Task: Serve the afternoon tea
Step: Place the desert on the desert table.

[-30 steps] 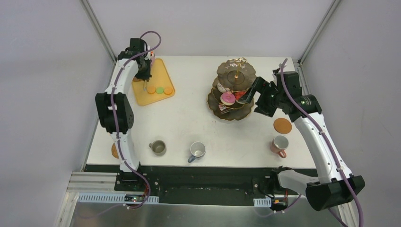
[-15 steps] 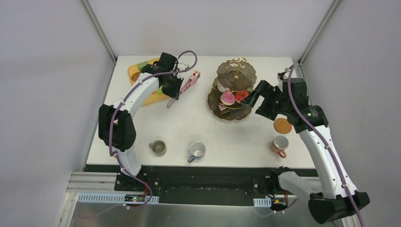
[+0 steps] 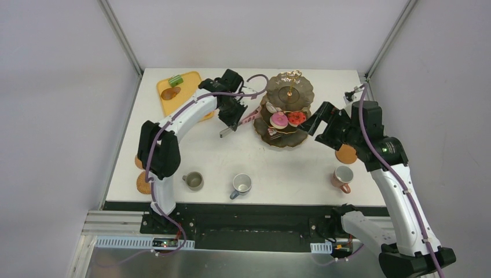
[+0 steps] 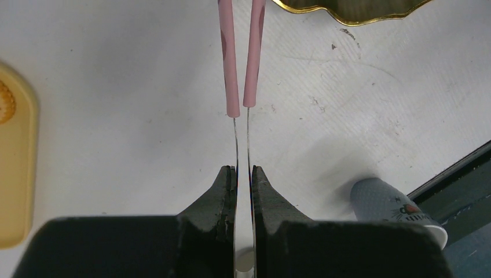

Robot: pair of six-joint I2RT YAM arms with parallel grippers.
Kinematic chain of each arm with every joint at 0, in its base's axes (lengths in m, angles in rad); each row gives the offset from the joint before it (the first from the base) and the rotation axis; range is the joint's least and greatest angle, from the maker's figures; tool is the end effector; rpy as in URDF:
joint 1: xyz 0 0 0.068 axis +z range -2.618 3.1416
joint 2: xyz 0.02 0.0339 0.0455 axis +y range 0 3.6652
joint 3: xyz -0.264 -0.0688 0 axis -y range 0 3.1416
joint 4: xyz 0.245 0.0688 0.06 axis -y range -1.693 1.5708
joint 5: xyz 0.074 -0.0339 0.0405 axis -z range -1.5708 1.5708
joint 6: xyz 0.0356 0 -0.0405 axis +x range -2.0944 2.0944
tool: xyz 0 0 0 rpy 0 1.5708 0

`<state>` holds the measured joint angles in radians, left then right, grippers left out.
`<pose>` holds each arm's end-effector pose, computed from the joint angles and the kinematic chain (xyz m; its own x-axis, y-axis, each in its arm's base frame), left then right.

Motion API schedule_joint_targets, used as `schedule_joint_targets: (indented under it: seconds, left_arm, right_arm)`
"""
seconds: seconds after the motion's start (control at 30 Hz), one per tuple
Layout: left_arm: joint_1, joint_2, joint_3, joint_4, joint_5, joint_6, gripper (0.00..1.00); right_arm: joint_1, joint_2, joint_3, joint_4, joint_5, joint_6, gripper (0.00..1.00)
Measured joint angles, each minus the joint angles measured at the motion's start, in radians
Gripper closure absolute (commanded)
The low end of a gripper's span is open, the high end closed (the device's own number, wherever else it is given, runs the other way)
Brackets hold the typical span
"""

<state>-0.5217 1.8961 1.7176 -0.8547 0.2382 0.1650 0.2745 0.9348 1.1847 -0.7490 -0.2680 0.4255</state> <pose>0.3528 -0.2125 0.2859 -0.6378 0.5507 -0.5384 0.7034 0.7013 -0.1158 0.1715 0.0581 0.3928 -0.6199 0.2389 -0.7474 -0.2518 0.8416 0.4779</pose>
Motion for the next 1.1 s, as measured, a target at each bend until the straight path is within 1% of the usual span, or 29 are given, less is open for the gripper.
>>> schedule_joint_targets:
  seconds: [0.07, 0.3, 0.5, 0.7, 0.97, 1.1]
  left_arm:
    - [-0.020, 0.034, 0.031, -0.015, 0.001, 0.017, 1.00]
    - [-0.068, 0.093, 0.065, -0.055, 0.005, 0.083, 1.00]
    - [-0.074, 0.105, 0.075, -0.085, 0.004, 0.123, 0.97]
    - [-0.074, 0.105, 0.075, -0.097, -0.016, 0.138, 0.90]
    - [-0.074, 0.105, 0.075, -0.094, -0.064, 0.136, 0.77]
    - [-0.074, 0.105, 0.075, -0.092, -0.064, 0.134, 0.73]
  right_arm:
    - [0.000, -0.003, 0.000, -0.006, 0.002, -0.001, 0.01]
    - [-0.001, -0.003, 0.000, -0.019, 0.002, -0.008, 0.01]
    - [-0.001, -0.003, 0.000, -0.019, 0.002, -0.011, 0.01]
    - [-0.001, 0.001, 0.000, -0.019, 0.002, -0.011, 0.01]
    - [-0.001, 0.008, 0.000, -0.019, 0.001, -0.011, 0.01]
    - [-0.001, 0.008, 0.000, -0.020, 0.002, -0.011, 0.01]
